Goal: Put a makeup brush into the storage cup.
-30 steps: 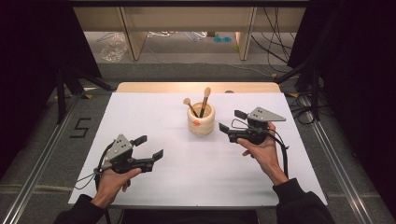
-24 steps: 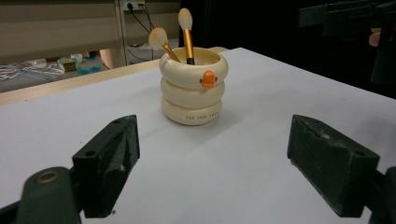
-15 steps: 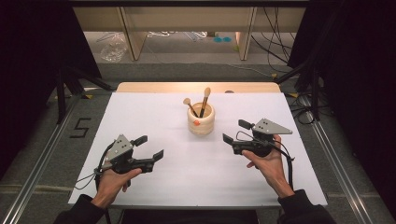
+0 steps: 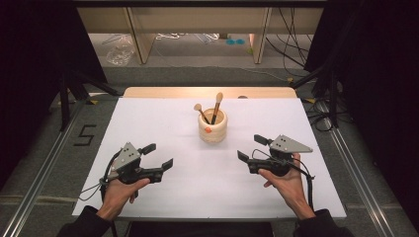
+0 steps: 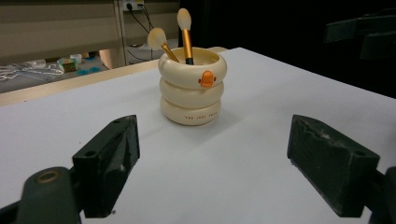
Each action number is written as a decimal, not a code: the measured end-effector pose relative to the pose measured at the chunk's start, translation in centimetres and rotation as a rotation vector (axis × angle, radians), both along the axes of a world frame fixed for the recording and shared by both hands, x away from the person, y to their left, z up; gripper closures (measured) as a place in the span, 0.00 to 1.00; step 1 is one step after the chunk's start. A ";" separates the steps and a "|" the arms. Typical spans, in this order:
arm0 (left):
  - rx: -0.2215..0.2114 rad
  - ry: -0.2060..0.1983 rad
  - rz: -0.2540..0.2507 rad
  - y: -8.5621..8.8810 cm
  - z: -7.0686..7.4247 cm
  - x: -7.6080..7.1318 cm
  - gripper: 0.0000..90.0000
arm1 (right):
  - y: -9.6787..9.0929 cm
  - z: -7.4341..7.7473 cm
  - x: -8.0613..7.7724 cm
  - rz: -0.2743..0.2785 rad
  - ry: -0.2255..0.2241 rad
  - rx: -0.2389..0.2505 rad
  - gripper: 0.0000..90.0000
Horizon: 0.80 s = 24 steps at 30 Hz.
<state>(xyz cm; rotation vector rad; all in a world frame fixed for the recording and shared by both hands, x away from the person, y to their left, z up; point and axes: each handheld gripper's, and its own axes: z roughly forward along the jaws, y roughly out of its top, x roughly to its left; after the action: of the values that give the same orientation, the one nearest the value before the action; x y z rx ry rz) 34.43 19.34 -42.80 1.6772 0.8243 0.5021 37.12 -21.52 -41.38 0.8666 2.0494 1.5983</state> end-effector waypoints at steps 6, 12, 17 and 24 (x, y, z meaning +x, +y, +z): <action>-0.002 0.001 0.001 0.0 0.0 0.0 0.19 | -0.5 -0.3 -0.5 -0.008 0.004 -0.005 0.19; -0.009 0.007 0.003 -0.1 0.0 -0.1 0.19 | -0.7 -0.4 -1.2 -0.017 0.006 0.012 0.19; -0.011 0.008 0.003 -0.1 0.0 -0.1 0.19 | -0.9 -0.6 -2.0 -0.007 0.014 0.006 0.19; 0.001 -0.002 -0.005 -0.1 0.0 0.0 0.19 | -1.1 -0.9 -3.1 -0.003 -0.009 0.015 0.19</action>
<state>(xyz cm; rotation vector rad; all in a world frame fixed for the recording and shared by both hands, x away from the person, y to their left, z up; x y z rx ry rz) 34.42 19.26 -42.83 1.6792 0.8185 0.5013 34.02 -22.59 -42.25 0.8661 2.0312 1.6148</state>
